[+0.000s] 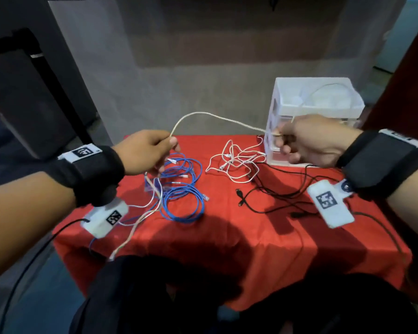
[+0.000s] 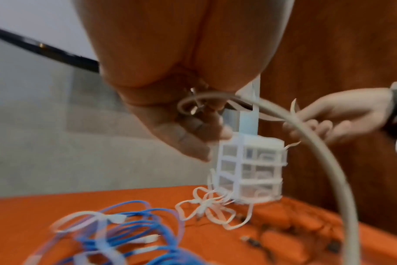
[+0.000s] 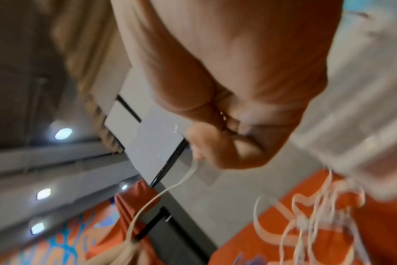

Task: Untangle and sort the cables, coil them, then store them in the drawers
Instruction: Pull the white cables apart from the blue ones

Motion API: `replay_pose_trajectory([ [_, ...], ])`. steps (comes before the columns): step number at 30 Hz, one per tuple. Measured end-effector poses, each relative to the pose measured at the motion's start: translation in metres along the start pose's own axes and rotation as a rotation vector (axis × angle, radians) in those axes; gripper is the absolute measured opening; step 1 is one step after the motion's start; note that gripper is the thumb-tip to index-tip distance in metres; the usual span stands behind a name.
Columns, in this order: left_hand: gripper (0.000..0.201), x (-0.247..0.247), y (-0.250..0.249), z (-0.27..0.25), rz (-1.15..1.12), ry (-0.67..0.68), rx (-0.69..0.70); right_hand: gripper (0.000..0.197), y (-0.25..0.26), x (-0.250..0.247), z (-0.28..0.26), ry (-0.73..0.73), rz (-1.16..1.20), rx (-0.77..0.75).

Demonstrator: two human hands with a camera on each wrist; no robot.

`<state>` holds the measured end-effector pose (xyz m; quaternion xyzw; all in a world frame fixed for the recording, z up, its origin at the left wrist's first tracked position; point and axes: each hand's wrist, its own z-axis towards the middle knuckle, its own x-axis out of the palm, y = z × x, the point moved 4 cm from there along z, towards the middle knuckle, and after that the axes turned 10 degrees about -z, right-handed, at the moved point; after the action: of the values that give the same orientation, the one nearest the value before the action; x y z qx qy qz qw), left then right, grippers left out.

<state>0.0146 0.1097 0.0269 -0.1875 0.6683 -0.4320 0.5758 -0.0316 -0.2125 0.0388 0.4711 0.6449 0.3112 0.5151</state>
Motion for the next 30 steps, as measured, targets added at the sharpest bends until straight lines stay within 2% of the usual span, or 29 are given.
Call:
replay_pose_trajectory([
  [2, 0.032, 0.019, -0.024, 0.007, -0.151, 0.001, 0.029, 0.022, -0.004, 0.030, 0.000, 0.169, -0.036, 0.043],
  [4, 0.032, 0.039, -0.051, 0.013, -0.251, 0.035, 0.088, 0.014, -0.004, 0.056, 0.001, 0.281, -0.187, 0.009],
  [6, 0.033, 0.051, -0.070, 0.022, -0.134, -0.009, 0.223, 0.015, 0.003, 0.071, 0.006, 0.297, -0.434, -0.075],
  [8, 0.038, 0.052, -0.079, 0.032, 0.073, -0.113, 0.351, 0.024, 0.014, 0.075, 0.013, 0.268, -0.834, -0.176],
  [10, 0.052, 0.050, -0.082, 0.045, 0.140, -0.212, 0.403, 0.023, 0.030, 0.072, 0.018, 0.253, -1.197, -0.243],
  [11, 0.052, 0.047, -0.082, 0.053, 0.131, -0.256, 0.409, 0.023, 0.039, 0.069, 0.021, 0.246, -1.281, -0.256],
  [14, 0.036, 0.038, -0.083, 0.084, -0.020, -0.358, 0.430, 0.025, 0.074, 0.050, 0.041, 0.126, -1.266, -0.313],
  [17, 0.030, 0.030, -0.087, 0.115, -0.154, -0.406, 0.453, 0.027, 0.107, 0.025, 0.071, -0.117, -1.001, -0.396],
  [19, 0.025, 0.029, -0.088, 0.135, -0.303, -0.404, 0.453, 0.027, 0.119, 0.012, 0.088, -0.221, -0.810, -0.437],
  [22, 0.018, 0.036, -0.076, 0.160, -0.451, -0.428, 0.424, 0.025, 0.110, 0.012, 0.109, -0.271, -0.733, -0.470],
  [24, 0.027, 0.051, -0.054, 0.168, -0.450, -0.452, 0.376, 0.023, 0.085, 0.022, 0.123, -0.254, -0.849, -0.467],
  [25, 0.033, 0.061, -0.040, 0.169, -0.354, -0.449, 0.341, 0.021, 0.068, 0.029, 0.130, -0.216, -0.934, -0.432],
  [26, 0.039, 0.073, -0.024, 0.171, -0.185, -0.401, 0.294, 0.018, 0.049, 0.037, 0.134, -0.152, -1.018, -0.382],
  [27, 0.043, 0.087, -0.008, 0.171, 0.006, -0.276, 0.220, 0.018, 0.028, 0.045, 0.139, -0.078, -1.088, -0.320],
  [29, 0.045, 0.116, 0.022, 0.164, 0.288, 0.084, 0.008, 0.019, -0.015, 0.056, 0.148, 0.068, -1.114, -0.180],
  [30, 0.045, 0.125, 0.033, 0.160, 0.318, 0.204, -0.090, 0.019, -0.033, 0.059, 0.151, 0.131, -1.079, -0.119],
])
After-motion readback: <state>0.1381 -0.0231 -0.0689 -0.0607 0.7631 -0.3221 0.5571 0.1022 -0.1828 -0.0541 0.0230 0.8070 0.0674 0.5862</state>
